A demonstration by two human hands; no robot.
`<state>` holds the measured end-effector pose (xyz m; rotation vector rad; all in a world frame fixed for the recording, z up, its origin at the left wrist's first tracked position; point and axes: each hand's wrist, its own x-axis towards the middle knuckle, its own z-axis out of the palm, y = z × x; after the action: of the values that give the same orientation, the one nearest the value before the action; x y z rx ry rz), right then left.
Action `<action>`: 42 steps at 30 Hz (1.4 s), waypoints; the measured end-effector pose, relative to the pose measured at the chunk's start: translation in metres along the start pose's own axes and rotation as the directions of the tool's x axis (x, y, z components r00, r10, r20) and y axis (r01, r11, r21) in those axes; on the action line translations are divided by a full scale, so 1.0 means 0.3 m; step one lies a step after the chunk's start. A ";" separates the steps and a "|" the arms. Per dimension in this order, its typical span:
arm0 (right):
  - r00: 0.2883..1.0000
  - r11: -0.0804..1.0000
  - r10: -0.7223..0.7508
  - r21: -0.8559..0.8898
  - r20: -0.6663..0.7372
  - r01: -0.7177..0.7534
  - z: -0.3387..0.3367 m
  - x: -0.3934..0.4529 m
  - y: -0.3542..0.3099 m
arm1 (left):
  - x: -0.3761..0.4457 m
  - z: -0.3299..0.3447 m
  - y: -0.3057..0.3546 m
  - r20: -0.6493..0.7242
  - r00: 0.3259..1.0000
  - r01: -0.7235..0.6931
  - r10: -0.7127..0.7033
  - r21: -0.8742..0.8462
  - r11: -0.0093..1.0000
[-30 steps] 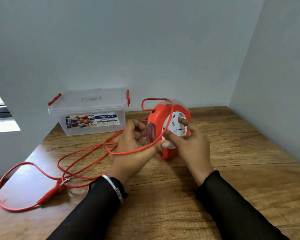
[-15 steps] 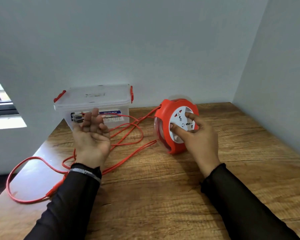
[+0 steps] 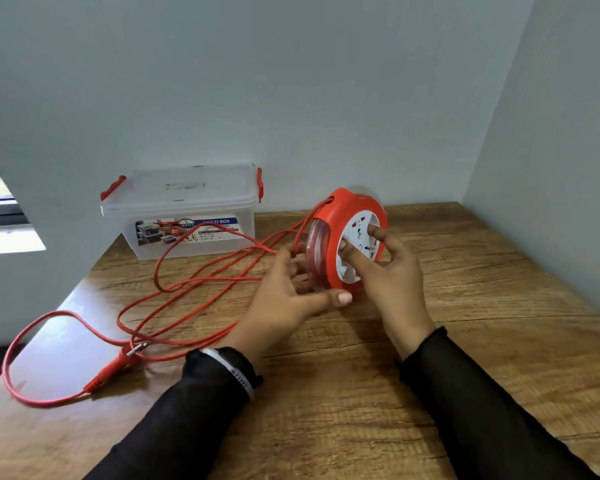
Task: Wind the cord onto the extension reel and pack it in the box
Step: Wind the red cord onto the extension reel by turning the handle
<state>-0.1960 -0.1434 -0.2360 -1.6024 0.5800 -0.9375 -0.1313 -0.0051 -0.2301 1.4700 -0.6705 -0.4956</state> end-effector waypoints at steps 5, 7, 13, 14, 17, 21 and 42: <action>0.994 0.992 -0.085 -0.087 0.075 0.092 0.016 -0.017 -0.004 | 0.028 -0.021 -0.030 -0.086 0.987 -0.137 0.133 -0.041 0.990; 0.968 0.943 -0.239 -0.221 0.077 0.250 0.004 -0.018 -0.010 | 0.038 -0.040 -0.033 -0.090 0.988 -0.134 0.128 -0.060 0.989; 0.839 0.769 -0.426 -0.352 0.338 0.533 -0.016 -0.019 -0.025 | 0.051 -0.096 -0.028 -0.116 0.980 -0.163 0.163 0.012 0.987; 0.814 0.740 -0.427 -0.366 0.392 0.565 -0.016 -0.022 -0.024 | 0.054 -0.106 -0.025 -0.117 0.981 -0.158 0.156 -0.001 0.988; 0.741 0.609 -0.443 -0.437 0.505 0.662 -0.009 -0.031 -0.023 | 0.051 -0.131 -0.008 -0.100 0.981 -0.169 0.165 -0.034 0.985; 0.615 0.444 -0.471 -0.433 0.632 0.785 -0.009 -0.014 -0.035 | 0.047 -0.151 0.021 -0.084 0.977 -0.199 0.193 -0.063 0.978; 0.178 -0.434 -0.267 -0.283 0.947 0.855 -0.084 0.049 -0.186 | 0.021 -0.155 0.061 0.114 0.978 -0.171 0.173 -0.029 0.985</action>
<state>-0.2149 -0.1558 -0.1770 -3.6297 -0.7359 -0.8333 -0.0968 0.0257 -0.2101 1.3588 -0.8745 -0.4543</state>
